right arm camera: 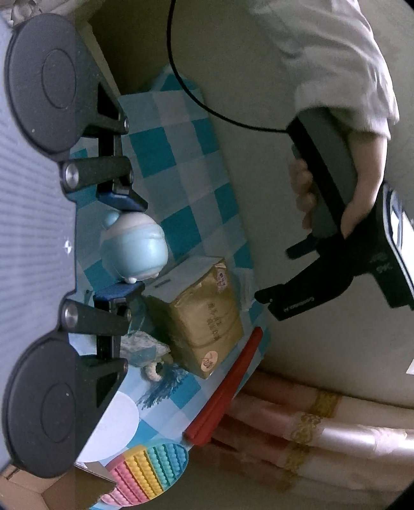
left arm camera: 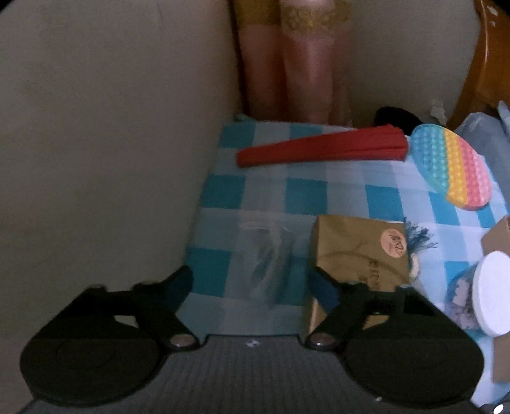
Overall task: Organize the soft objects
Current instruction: 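Grasp the folded blue face mask with the left gripper while the right holds the doll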
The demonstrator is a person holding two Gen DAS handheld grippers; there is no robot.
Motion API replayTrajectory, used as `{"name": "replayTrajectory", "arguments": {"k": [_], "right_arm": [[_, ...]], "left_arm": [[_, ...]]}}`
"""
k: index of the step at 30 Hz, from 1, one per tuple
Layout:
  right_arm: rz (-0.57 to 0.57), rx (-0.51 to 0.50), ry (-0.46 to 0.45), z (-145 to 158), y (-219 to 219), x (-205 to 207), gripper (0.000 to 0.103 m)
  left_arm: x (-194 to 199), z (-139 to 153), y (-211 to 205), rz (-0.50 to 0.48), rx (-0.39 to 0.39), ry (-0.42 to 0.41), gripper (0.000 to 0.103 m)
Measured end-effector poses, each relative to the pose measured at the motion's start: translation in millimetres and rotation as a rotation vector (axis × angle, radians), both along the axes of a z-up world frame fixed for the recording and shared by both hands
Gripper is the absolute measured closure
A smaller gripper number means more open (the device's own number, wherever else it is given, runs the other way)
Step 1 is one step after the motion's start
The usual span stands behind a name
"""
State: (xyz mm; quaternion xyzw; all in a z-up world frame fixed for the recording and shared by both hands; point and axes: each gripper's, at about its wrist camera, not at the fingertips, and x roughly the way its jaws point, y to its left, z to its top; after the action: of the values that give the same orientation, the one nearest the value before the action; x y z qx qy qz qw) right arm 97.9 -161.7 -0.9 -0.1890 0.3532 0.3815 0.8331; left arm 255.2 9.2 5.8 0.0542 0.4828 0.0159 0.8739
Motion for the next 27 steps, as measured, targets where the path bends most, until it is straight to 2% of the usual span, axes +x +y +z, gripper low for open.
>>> {"name": "replayTrajectory", "arguments": {"k": [3,10,14,19,23,27], "right_arm": [[-0.008,0.008,0.005,0,-2,3,0.051],[-0.011,0.02,0.012,0,-2,6,0.051],[-0.014,0.017,0.023,-2,0,8,0.051],[-0.016,-0.003,0.018,-4,2,7,0.051],[-0.018,-0.011,0.025,-5,3,9,0.051],[-0.021,-0.011,0.023,-5,4,9,0.051]], "left_arm": [[14,-10,5,-0.001,-0.062,0.056,0.035],[31,-34,12,0.036,-0.068,0.105,0.035],[41,-48,16,0.041,-0.078,0.134,0.041],[55,-67,20,0.057,-0.099,0.176,0.054],[59,-74,26,0.064,-0.164,0.183,0.066],[59,-76,29,0.071,-0.195,0.175,0.079]]}}
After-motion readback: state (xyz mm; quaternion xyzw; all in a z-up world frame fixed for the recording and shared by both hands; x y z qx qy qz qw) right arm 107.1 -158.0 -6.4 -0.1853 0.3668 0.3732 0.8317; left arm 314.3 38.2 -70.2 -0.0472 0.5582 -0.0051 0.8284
